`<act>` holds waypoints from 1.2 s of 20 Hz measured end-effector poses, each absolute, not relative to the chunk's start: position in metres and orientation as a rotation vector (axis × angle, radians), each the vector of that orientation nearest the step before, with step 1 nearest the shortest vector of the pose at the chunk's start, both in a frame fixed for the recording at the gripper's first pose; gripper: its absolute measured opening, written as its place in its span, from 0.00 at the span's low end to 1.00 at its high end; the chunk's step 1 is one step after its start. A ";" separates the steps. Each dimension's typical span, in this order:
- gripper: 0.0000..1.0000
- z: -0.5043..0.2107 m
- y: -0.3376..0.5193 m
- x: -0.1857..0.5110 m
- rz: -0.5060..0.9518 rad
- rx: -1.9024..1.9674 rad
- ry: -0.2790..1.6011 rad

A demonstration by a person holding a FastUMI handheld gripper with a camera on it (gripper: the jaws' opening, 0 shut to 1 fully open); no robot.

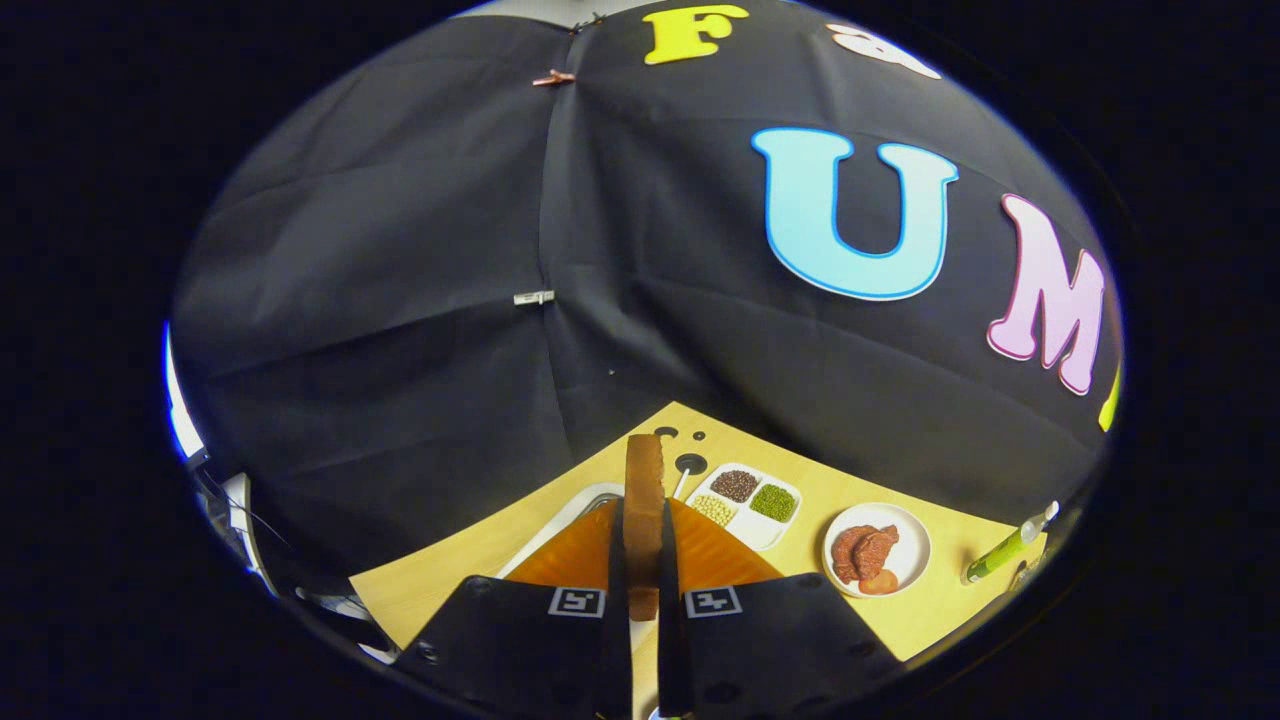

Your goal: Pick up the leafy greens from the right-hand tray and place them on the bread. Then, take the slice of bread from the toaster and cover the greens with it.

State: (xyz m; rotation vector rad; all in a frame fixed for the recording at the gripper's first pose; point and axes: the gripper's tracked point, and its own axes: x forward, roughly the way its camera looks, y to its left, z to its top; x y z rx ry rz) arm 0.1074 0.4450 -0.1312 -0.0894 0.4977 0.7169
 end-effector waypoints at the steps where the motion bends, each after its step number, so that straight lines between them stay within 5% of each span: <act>1: 0.14 -0.127 0.437 0.106 0.712 -0.058 0.509; 7: 0.14 -0.134 0.360 0.100 0.614 0.070 0.551; 24: 0.14 -0.306 0.255 0.024 0.459 0.327 0.855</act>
